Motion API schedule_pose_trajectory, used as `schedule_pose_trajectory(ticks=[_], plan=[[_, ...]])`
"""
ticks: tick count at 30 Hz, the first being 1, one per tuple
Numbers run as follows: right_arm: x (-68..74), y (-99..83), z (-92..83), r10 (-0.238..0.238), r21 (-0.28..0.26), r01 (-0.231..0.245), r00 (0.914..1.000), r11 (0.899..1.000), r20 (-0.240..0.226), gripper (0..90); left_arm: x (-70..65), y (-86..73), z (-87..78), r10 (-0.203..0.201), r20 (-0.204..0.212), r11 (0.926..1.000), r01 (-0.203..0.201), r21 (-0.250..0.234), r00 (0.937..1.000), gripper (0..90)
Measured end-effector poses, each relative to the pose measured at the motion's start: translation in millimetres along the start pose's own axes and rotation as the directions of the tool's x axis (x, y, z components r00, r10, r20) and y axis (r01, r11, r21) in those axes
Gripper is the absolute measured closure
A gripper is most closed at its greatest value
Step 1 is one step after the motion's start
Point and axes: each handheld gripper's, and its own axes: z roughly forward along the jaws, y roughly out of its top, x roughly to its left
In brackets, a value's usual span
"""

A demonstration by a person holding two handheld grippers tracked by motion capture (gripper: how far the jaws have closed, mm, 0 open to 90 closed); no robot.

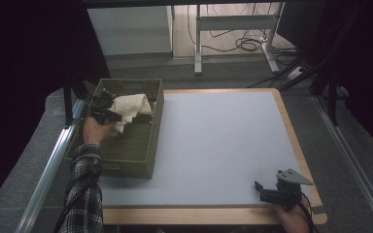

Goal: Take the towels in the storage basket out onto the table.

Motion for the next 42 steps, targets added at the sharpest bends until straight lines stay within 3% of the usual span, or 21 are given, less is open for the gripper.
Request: schedule_pose_trajectory(ticks=[1, 9, 10, 11, 12, 13, 15, 16, 18, 20, 21, 22, 24, 26, 28, 29, 33, 38, 39, 41, 42], plan=[[0.0, 0.0, 0.0, 0.0, 0.0, 0.0, 1.0, 1.0, 0.0, 1.0, -1.1, -5.9, -10.6, -0.003, 0.003, 0.9974, 0.003, -0.072, 1.0, 80.2], [0.1, 0.0, 0.1, 0.0, -0.001, 0.0, 1.0, 1.0, 0.0, 1.0, -8.9, -25.4, -40.1, 0.021, 0.002, 0.9663, -0.019, -0.257, 0.9998, 80.2], [0.1, 0.0, 0.1, 0.0, -0.001, 0.0, 1.0, 1.0, 0.0, 1.0, -12.3, -31.5, -47.2, 0.027, -0.005, 0.9515, -0.028, -0.306, 0.9996, 80.2], [0.1, 0.0, 0.1, 0.0, -0.001, 0.0, 1.0, 1.0, 0.0, 1.0, -12.3, -31.5, -47.2, 0.027, -0.005, 0.9515, -0.028, -0.306, 0.9996, 80.2], [0.1, 0.1, 0.0, 0.0, 0.001, 0.0, 1.0, 1.0, 0.001, 1.0, -16.3, -37.8, -53.5, 0.031, -0.012, 0.9327, -0.033, -0.359, 0.9995, 80.2], [0.1, 0.0, 0.1, 0.0, -0.001, 0.0, 1.0, 1.0, 0.0, 1.0, -18.1, -40.7, -56.1, 0.029, -0.008, 0.9232, -0.03, -0.383, 0.9995, 80.3], [0.1, 0.0, 0.1, 0.0, 0.0, 0.0, 1.0, 1.0, 0.0, 1.0, -19.6, -42.7, -58.1, 0.027, -0.009, 0.9157, -0.029, -0.401, 0.9996, 80.2], [0.2, 0.0, 0.1, 0.0, 0.0, 0.0, 1.0, 1.0, 0.0, 1.0, -23.5, -47.1, -62.6, 0.03, -0.01, 0.8975, -0.031, -0.44, 0.9995, 80.2], [0.2, 0.0, 0.1, 0.0, 0.0, 0.0, 1.0, 1.0, 0.0, 1.0, -27.1, -50.9, -66.6, 0.032, -0.016, 0.8789, -0.036, -0.476, 0.9994, 80.2], [0.2, 0.0, 0.1, 0.0, 0.0, 0.0, 1.0, 1.0, 0.0, 1.0, -28.9, -53.4, -69.0, 0.035, -0.019, 0.8645, -0.04, -0.501, 0.9992, 80.2], [0.1, 0.0, 0.1, 0.0, 0.0, 0.0, 1.0, 1.0, 0.001, 1.0, -28.9, -53.4, -69.0, 0.035, -0.019, 0.8645, -0.04, -0.501, 0.9992, 80.2], [0.2, 0.0, 0.1, 0.0, 0.0, 0.0, 1.0, 1.0, 0.001, 1.0, -30.9, -55.8, -71.2, 0.038, -0.017, 0.8475, -0.042, -0.529, 0.9991, 80.2], [0.2, 0.0, 0.1, 0.0, 0.0, 0.0, 1.0, 1.0, 0.001, 1.0, -31.4, -56.5, -71.7, 0.041, -0.018, 0.8421, -0.045, -0.537, 0.999, 80.2], [0.2, 0.0, 0.1, 0.0, 0.0, 0.0, 1.0, 1.0, 0.001, 1.0, -33.1, -58.8, -72.8, 0.041, -0.024, 0.8238, -0.047, -0.565, 0.9989, 80.2], [0.2, 0.0, 0.1, 0.0, 0.0, 0.0, 1.0, 1.0, 0.001, 1.0, -33.3, -59.4, -73.2, 0.04, -0.026, 0.8207, -0.047, -0.569, 0.9989, 80.2], [0.2, 0.0, 0.1, 0.0, 0.0, 0.0, 1.0, 1.0, 0.001, 1.0, -34.2, -61.3, -74.7, 0.033, -0.027, 0.8039, -0.043, -0.593, 0.9991, 80.2], [0.1, 0.0, 0.2, 0.0, 0.0, 0.0, 1.0, 1.0, 0.0, 1.0, -35.3, -64.9, -79.5, 0.011, -0.024, 0.7713, -0.024, -0.636, 0.9996, 80.2], [0.1, 0.0, 0.2, 0.0, 0.0, 0.0, 1.0, 1.0, 0.0, 1.0, -37.0, -66.6, -86.5, 0.002, -0.026, 0.7426, -0.019, -0.669, 0.9997, 80.2], [0.1, 0.0, 0.2, 0.0, 0.0, 0.0, 1.0, 1.0, 0.0, 1.0, -37.0, -66.6, -86.5, 0.002, -0.026, 0.7426, -0.019, -0.669, 0.9997, 80.2], [0.1, 0.0, 0.2, -0.001, 0.0, 0.001, 1.0, 1.0, 0.001, 1.0, -38.6, -67.1, -90.6, 0.001, -0.026, 0.7237, -0.019, -0.69, 0.9997, 80.2], [0.1, 0.0, 0.2, -0.001, 0.0, 0.001, 1.0, 1.0, 0.001, 1.0, -39.0, -66.9, -91.4, 0.002, -0.025, 0.7208, -0.018, -0.693, 0.9997, 80.2]])
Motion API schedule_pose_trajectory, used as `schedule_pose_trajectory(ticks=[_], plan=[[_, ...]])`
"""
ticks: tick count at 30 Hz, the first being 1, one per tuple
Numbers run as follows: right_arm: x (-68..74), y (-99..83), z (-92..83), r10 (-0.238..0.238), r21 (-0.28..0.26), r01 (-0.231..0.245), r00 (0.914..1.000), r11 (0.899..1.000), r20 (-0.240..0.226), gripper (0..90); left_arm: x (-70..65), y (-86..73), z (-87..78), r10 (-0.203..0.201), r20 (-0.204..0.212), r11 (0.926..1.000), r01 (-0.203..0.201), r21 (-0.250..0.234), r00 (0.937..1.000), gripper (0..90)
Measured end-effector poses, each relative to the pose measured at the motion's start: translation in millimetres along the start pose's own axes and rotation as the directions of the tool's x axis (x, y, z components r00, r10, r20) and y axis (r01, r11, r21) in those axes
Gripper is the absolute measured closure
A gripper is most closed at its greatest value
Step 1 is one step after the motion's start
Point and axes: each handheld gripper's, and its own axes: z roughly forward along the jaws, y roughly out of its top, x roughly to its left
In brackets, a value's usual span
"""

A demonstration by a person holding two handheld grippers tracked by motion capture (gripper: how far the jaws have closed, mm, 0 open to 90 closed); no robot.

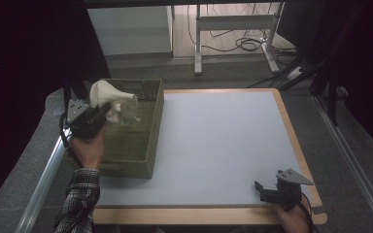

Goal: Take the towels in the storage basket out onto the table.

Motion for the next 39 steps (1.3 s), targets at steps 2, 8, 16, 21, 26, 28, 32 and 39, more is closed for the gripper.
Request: schedule_pose_trajectory(ticks=[2, 8, 16, 21, 26, 28, 32, 39], plan=[[0.0, 0.0, 0.0, 0.0, 0.0, 0.0, 1.0, 1.0, 0.0, 1.0, -1.7, 1.7, -1.2, 0.004, 0.001, 0.9999, -0.004, -0.013, 1.0, 80.2], [0.1, 0.0, -0.1, 0.001, 0.0, -0.001, 1.0, 1.0, 0.0, 1.0, -8.3, 9.6, -2.1, 0.016, 0.013, 0.9992, -0.016, -0.036, 0.9998, 80.2], [0.1, 0.0, 0.0, 0.001, 0.0, -0.001, 1.0, 1.0, 0.0, 1.0, -22.7, 24.4, -2.7, 0.042, 0.034, 0.996, -0.039, -0.08, 0.9986, 80.2], [0.0, 0.0, 0.0, 0.001, 0.0, -0.001, 1.0, 1.0, 0.0, 1.0, -32.6, 35.0, -1.6, 0.056, 0.055, 0.994, -0.05, -0.097, 0.9969, 80.2], [0.0, 0.0, 0.0, 0.001, 0.0, -0.001, 1.0, 1.0, 0.0, 1.0, -43.8, 45.2, 0.1, 0.065, 0.081, 0.9923, -0.056, -0.11, 0.9946, 80.2], [0.0, 0.0, 0.0, 0.001, 0.0, -0.001, 1.0, 1.0, 0.0, 1.0, -50.4, 49.4, 1.0, 0.071, 0.099, 0.9915, -0.06, -0.116, 0.9926, 80.2], [0.0, 0.0, 0.0, 0.001, 0.0, -0.001, 1.0, 1.0, 0.0, 1.0, -63.1, 55.0, 3.4, 0.087, 0.125, 0.9897, -0.072, -0.124, 0.9882, 80.2], [0.0, 0.0, -0.1, 0.001, 0.0, -0.001, 1.0, 1.0, 0.0, 1.0, -85.2, 59.1, 10.7, 0.097, 0.176, 0.9885, -0.074, -0.131, 0.9796, 80.1]])
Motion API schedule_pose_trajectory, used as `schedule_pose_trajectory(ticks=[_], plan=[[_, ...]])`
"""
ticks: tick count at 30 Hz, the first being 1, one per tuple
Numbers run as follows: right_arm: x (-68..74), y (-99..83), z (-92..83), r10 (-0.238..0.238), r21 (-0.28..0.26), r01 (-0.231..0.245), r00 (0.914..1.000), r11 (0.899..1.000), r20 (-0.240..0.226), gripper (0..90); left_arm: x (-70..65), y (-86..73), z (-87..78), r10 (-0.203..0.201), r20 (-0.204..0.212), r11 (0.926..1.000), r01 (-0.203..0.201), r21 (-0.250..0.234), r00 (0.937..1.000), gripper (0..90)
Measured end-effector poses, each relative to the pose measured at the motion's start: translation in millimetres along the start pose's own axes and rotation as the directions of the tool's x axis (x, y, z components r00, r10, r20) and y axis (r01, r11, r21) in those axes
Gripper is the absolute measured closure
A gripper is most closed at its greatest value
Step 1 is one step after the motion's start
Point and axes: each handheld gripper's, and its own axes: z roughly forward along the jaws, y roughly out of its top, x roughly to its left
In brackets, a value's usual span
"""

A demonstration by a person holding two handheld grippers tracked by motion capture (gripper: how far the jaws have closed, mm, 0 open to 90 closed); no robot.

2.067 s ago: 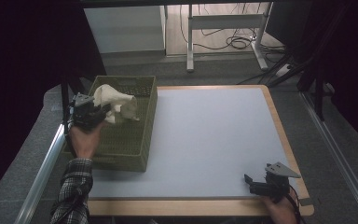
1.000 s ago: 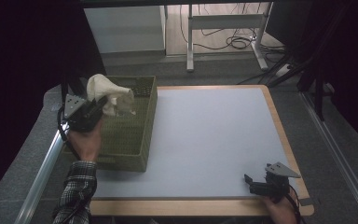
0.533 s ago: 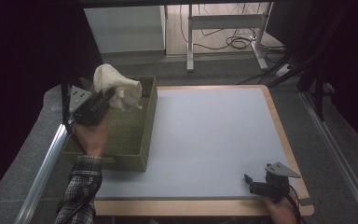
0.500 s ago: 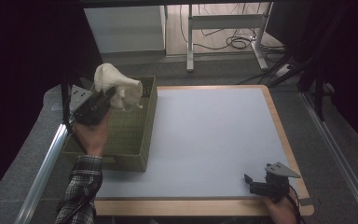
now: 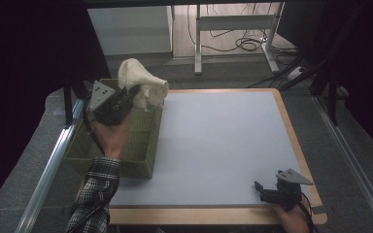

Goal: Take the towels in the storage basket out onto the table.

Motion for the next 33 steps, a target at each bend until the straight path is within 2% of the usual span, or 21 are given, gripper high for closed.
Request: schedule_pose_trajectory(ticks=[2, 5, 6, 7, 8, 9, 10, 13, 20, 21, 22, 25, 26, 28, 29, 30, 32, 33], plan=[[0.0, 0.0, 0.1, 0.001, -0.001, -0.001, 1.0, 1.0, -0.001, 1.0, -4.5, -0.2, 2.5, -0.001, 0.011, 1.0, 0.001, -0.001, 0.9999, 80.1], [-0.1, -0.1, 0.1, -0.001, -0.001, 0.001, 1.0, 1.0, -0.001, 1.0, -19.0, -3.7, 10.5, 0.001, 0.046, 1.0, -0.001, 0.007, 0.999, 80.1], [-0.1, -0.1, 0.1, -0.001, -0.001, 0.001, 1.0, 1.0, -0.001, 1.0, -19.0, -3.7, 10.5, 0.001, 0.046, 1.0, -0.001, 0.007, 0.999, 80.1], [-0.1, 0.0, 0.0, -0.001, 0.0, 0.001, 1.0, 1.0, -0.001, 1.0, -25.5, -6.6, 14.1, 0.005, 0.06, 0.9999, -0.005, 0.013, 0.9982, 80.1], [-0.1, 0.0, 0.0, -0.001, 0.0, 0.001, 1.0, 1.0, -0.001, 1.0, -25.5, -6.6, 14.1, 0.005, 0.06, 0.9999, -0.005, 0.013, 0.9982, 80.1], [-0.1, 0.0, 0.0, 0.0, 0.0, 0.0, 1.0, 1.0, -0.001, 1.0, -33.2, -11.3, 18.4, 0.006, 0.079, 0.9998, -0.008, 0.019, 0.9969, 80.1], [-0.1, 0.0, 0.0, 0.0, 0.0, 0.0, 1.0, 1.0, -0.001, 1.0, -33.2, -11.3, 18.4, 0.006, 0.079, 0.9998, -0.008, 0.019, 0.9969, 80.1], [-0.1, 0.0, -0.1, -0.001, 0.0, 0.001, 1.0, 1.0, -0.001, 1.0, -46.4, -20.2, 26.4, -0.014, 0.114, 0.9996, 0.011, 0.026, 0.9934, 80.0], [-0.1, 0.0, 0.0, -0.001, 0.0, 0.001, 1.0, 1.0, -0.001, 1.0, -71.9, -33.7, 41.4, -0.025, 0.171, 0.9991, 0.018, 0.039, 0.9849, 80.0], [-0.1, 0.0, 0.0, -0.001, 0.0, 0.001, 1.0, 1.0, -0.001, 1.0, -71.9, -33.7, 41.4, -0.025, 0.171, 0.9991, 0.018, 0.039, 0.9849, 80.0], [0.0, 0.0, -0.1, 0.0, 0.001, 0.0, 1.0, 1.0, -0.002, 1.0, -79.5, -37.2, 46.2, -0.028, 0.188, 0.9988, 0.02, 0.044, 0.9817, 80.0], [0.1, 0.0, -0.2, 0.002, 0.001, -0.002, 1.0, 1.0, -0.002, 1.0, -87.6, -40.7, 51.4, -0.031, 0.206, 0.9986, 0.021, 0.049, 0.978, 80.0], [0.0, -0.1, -0.1, 0.0, 0.001, 0.0, 1.0, 1.0, -0.002, 1.0, -95.5, -44.0, 56.4, -0.036, 0.223, 0.9982, 0.024, 0.054, 0.9743, 80.0], [0.0, 0.0, -0.2, 0.0, 0.001, 0.0, 1.0, 1.0, -0.002, 1.0, -102.5, -46.9, 61.1, -0.039, 0.236, 0.998, 0.026, 0.058, 0.971, 80.0], [0.0, -0.1, -0.2, 0.001, 0.001, -0.001, 1.0, 1.0, -0.002, 1.0, -102.5, -46.9, 61.1, -0.039, 0.236, 0.998, 0.026, 0.058, 0.971, 80.0], [0.0, -0.1, -0.2, 0.001, 0.001, -0.001, 1.0, 1.0, -0.002, 1.0, -111.6, -50.7, 67.3, -0.045, 0.253, 0.9976, 0.03, 0.062, 0.9664, 80.0], [0.0, -0.1, -0.2, 0.001, 0.001, -0.001, 1.0, 1.0, -0.002, 1.0, -115.3, -52.4, 69.9, -0.046, 0.26, 0.9972, 0.029, 0.069, 0.9645, 80.0], [0.0, -0.1, -0.2, 0.001, 0.001, -0.001, 1.0, 1.0, -0.002, 1.0, -122.1, -55.8, 74.8, -0.047, 0.269, 0.9972, 0.029, 0.069, 0.9619, 80.0]])
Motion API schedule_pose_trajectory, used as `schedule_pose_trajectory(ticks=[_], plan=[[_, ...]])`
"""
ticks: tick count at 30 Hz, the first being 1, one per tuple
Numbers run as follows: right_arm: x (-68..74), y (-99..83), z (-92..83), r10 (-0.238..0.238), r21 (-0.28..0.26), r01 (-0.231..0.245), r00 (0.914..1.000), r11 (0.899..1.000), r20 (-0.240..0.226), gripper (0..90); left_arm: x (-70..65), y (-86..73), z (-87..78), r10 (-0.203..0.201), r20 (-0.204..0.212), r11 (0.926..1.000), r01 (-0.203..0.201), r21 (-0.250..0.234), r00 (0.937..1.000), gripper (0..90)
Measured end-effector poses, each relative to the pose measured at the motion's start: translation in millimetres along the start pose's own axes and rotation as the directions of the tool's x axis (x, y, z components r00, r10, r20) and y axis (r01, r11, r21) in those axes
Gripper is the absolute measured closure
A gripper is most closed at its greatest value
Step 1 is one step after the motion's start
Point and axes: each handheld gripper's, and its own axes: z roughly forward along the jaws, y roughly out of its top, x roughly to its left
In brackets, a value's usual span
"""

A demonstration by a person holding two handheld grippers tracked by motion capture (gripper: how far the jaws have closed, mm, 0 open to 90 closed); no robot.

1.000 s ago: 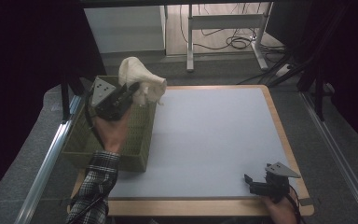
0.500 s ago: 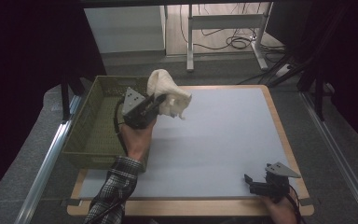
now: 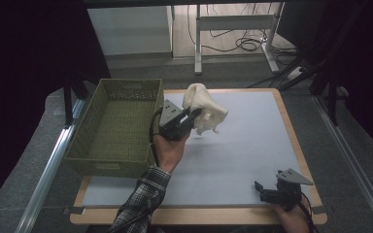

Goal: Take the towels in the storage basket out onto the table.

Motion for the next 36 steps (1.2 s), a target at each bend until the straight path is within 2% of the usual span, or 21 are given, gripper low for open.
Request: schedule_pose_trajectory(ticks=[7, 9, 10, 14, 15, 18, 19, 21, 28, 29, 30, 31, 32, 33, 36], plan=[[0.0, 0.0, 0.0, 0.001, 0.0, -0.001, 1.0, 1.0, 0.0, 1.0, -12.3, -13.1, 21.1, -0.015, 0.029, 0.9998, 0.014, 0.016, 0.9995, 79.9], [0.0, 0.0, -0.1, 0.001, 0.0, -0.001, 1.0, 1.0, 0.0, 1.0, -16.8, -22.3, 30.7, -0.013, 0.03, 0.9994, 0.012, 0.033, 0.9995, 79.9], [0.0, 0.0, -0.1, 0.001, 0.0, -0.001, 1.0, 1.0, 0.0, 1.0, -16.8, -22.3, 30.7, -0.013, 0.03, 0.9994, 0.012, 0.033, 0.9995, 79.9], [-0.1, 0.0, 0.0, 0.0, 0.0, 0.0, 1.0, 1.0, 0.0, 1.0, -19.7, -41.1, 40.9, -0.009, 0.024, 0.9973, 0.008, 0.073, 0.9997, 79.8], [-0.1, 0.0, 0.0, 0.0, 0.0, 0.0, 1.0, 1.0, 0.0, 1.0, -19.7, -41.1, 40.9, -0.009, 0.024, 0.9973, 0.008, 0.073, 0.9997, 79.8], [-0.1, 0.0, 0.0, 0.0, 0.0, 0.0, 1.0, 1.0, -0.001, 1.0, -20.1, -58.4, 45.4, -0.011, 0.021, 0.9938, 0.009, 0.111, 0.9997, 79.7], [-0.1, 0.0, 0.0, 0.0, 0.0, 0.0, 1.0, 1.0, -0.001, 1.0, -20.1, -58.4, 45.4, -0.011, 0.021, 0.9938, 0.009, 0.111, 0.9997, 79.7], [-0.1, 0.0, 0.0, 0.0, 0.0, 0.0, 1.0, 1.0, 0.0, 1.0, -20.4, -70.8, 47.3, -0.003, 0.022, 0.9898, -0.001, 0.142, 0.9998, 79.6], [-0.2, 0.0, 0.0, -0.001, 0.0, 0.001, 1.0, 1.0, 0.0, 1.0, -18.5, -93.5, 48.1, 0.002, 0.023, 0.9774, -0.007, 0.211, 0.9997, 79.0], [-0.2, 0.0, 0.0, -0.001, 0.0, 0.001, 1.0, 1.0, 0.001, 1.0, -16.7, -100.2, 47.6, -0.001, 0.021, 0.971, -0.004, 0.239, 0.9998, 78.9], [-0.2, 0.0, 0.0, -0.001, 0.0, 0.001, 1.0, 1.0, 0.001, 1.0, -15.8, -103.3, 47.1, -0.005, 0.019, 0.968, 0.0, 0.251, 0.9998, 78.8], [-0.2, 0.0, 0.0, -0.001, 0.0, 0.001, 1.0, 1.0, 0.001, 1.0, -15.8, -103.3, 47.1, -0.005, 0.019, 0.968, 0.0, 0.251, 0.9998, 78.7], [-0.1, 0.0, 0.0, -0.001, 0.0, 0.001, 1.0, 1.0, 0.001, 1.0, -14.0, -107.9, 46.1, -0.006, 0.018, 0.9626, 0.001, 0.271, 0.9998, 78.6], [-0.1, 0.0, 0.0, -0.001, 0.0, 0.001, 1.0, 1.0, 0.001, 1.0, -14.0, -107.9, 46.1, -0.006, 0.018, 0.9626, 0.001, 0.271, 0.9998, 78.5], [-0.1, 0.0, 0.0, -0.001, 0.0, 0.001, 1.0, 1.0, 0.001, 1.0, -10.4, -114.7, 42.5, -0.002, 0.016, 0.9512, -0.003, 0.308, 0.9999, 78.0]])
